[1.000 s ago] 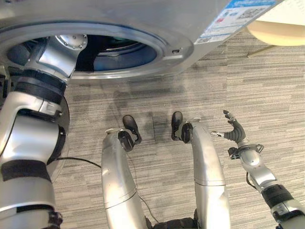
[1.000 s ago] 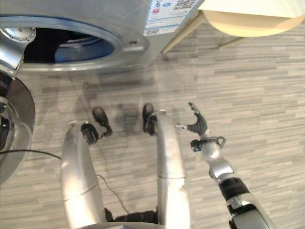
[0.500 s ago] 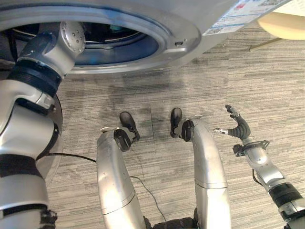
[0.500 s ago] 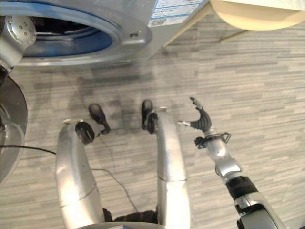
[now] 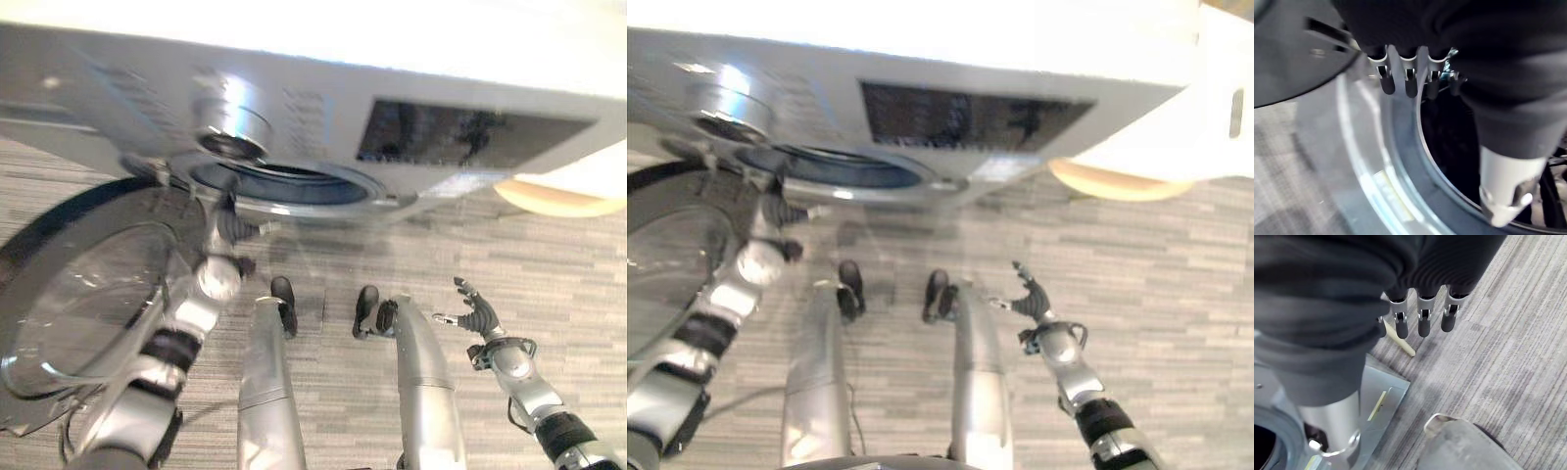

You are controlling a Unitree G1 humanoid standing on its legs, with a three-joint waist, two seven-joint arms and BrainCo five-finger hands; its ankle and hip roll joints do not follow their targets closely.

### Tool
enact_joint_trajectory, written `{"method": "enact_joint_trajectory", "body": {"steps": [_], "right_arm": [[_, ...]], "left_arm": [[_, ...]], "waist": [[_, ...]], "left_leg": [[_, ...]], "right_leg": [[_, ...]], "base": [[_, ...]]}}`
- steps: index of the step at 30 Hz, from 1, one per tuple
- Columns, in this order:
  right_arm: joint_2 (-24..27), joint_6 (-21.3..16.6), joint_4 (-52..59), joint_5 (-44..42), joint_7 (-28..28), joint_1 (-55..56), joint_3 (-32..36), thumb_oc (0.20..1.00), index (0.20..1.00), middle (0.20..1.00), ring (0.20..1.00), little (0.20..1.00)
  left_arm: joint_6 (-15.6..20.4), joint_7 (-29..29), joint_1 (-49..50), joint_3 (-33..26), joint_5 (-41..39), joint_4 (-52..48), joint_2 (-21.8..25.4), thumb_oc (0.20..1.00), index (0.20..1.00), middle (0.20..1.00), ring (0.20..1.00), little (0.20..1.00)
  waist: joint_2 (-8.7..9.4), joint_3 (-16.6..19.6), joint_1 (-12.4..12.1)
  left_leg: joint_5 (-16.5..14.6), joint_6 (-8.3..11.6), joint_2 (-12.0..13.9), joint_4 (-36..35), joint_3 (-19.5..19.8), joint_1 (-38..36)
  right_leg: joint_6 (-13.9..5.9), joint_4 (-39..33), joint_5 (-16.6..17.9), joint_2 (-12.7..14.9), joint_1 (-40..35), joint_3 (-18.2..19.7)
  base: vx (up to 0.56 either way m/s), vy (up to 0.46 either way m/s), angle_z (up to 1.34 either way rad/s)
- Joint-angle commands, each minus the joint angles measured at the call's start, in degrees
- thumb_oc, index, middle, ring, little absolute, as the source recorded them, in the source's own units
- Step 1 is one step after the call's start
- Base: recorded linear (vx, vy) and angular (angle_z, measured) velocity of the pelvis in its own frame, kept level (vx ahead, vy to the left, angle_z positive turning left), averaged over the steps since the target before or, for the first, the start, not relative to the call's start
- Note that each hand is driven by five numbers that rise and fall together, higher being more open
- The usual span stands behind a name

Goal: Grab the laundry basket,head to the washer,open it,put in the laundry and shut it.

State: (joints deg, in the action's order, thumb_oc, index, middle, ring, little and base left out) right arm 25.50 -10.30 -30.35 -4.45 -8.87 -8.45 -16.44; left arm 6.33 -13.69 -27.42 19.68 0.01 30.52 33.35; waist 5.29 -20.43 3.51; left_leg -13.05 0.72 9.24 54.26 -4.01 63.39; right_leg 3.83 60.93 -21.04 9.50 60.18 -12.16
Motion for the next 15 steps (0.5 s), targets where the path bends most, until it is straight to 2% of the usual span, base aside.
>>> {"method": "enact_joint_trajectory", "body": {"steps": [1,5,10,11,12,13,15], "right_arm": [[0.83,0.7,0.04,1.45,-0.56,-0.11,1.9,1.0,1.0,1.0,1.0,1.0],[-0.02,1.13,-2.54,1.27,0.32,1.85,3.38,1.0,1.0,1.0,1.0,1.0],[-1.9,1.34,-4.96,2.17,0.45,4.31,4.89,1.0,1.0,1.0,1.0,1.0],[-2.39,1.39,-5.93,2.41,0.79,5.35,5.31,1.0,1.0,1.0,1.0,1.0],[-2.37,1.4,-5.95,2.42,0.79,5.43,5.25,1.0,1.0,1.0,1.0,1.0],[-3.31,1.6,-7.93,2.28,1.1,6.55,6.19,1.0,1.0,1.0,1.0,1.0],[-3.7,1.65,-8.83,2.23,0.95,6.96,6.49,1.0,1.0,1.0,1.0,1.0]], "left_arm": [[4.1,2.29,-0.46,-2.66,-4.38,-3.82,-1.75,1.0,1.0,1.0,1.0,1.0],[4.09,4.88,9.78,-4.88,-6.27,-5.04,-5.32,1.0,1.0,1.0,1.0,1.0],[3.8,5.42,18.95,-8.84,-7.71,-2.46,-9.03,1.0,1.0,1.0,1.0,1.0],[3.48,5.98,21.55,-9.84,-8.16,-1.02,-9.66,1.0,1.0,1.0,1.0,1.0],[3.48,5.98,21.66,-9.83,-8.17,-1.0,-9.69,1.0,1.0,1.0,1.0,1.0],[3.06,6.79,24.49,-10.85,-7.65,1.23,-10.52,1.0,1.0,1.0,1.0,1.0],[2.95,6.75,25.38,-11.28,-7.66,1.83,-10.98,1.0,1.0,1.0,1.0,1.0]], "waist": [[-1.04,0.8,0.39],[-1.17,1.51,-0.47],[-1.19,1.94,-1.6],[-1.24,2.31,-1.69],[-1.31,2.27,-1.72],[-1.52,3.98,-1.72],[-1.59,4.42,-1.7]], "left_leg": [[-2.29,-0.8,0.3,-4.72,0.42,-6.04],[1.07,0.03,-1.14,-16.05,-0.75,-17.97],[5.2,0.94,-3.24,-29.89,-1.94,-33.61],[8.49,0.87,-3.56,-34.98,-2.74,-38.01],[6.99,1.28,-3.52,-34.75,-2.39,-38.86],[10.69,1.52,-3.74,-42.02,-3.26,-45.05],[11.26,1.71,-3.99,-43.8,-3.11,-47.04]], "right_leg": [[-5.56,-12.65,4.83,-1.67,-5.48,3.84],[-6.43,-22.66,8.04,-1.41,-17.0,2.8],[-7.92,-35.35,12.08,-1.79,-32.05,1.51],[-7.9,-40.11,14.74,-1.9,-36.38,0.55],[-8.36,-39.65,13.43,-2.03,-37.07,0.95],[-8.49,-47.25,16.64,-2.52,-43.16,0.18],[-8.62,-49.68,17.24,-2.79,-45.29,0.05]], "base": [[0.02,0.031,0.26],[0.06,0.018,0.12],[0.11,-0.017,0.01],[0.13,-0.017,0.03],[0.15,-0.043,0.1],[0.14,-0.035,0.08],[0.1,-0.029,0.09]]}}
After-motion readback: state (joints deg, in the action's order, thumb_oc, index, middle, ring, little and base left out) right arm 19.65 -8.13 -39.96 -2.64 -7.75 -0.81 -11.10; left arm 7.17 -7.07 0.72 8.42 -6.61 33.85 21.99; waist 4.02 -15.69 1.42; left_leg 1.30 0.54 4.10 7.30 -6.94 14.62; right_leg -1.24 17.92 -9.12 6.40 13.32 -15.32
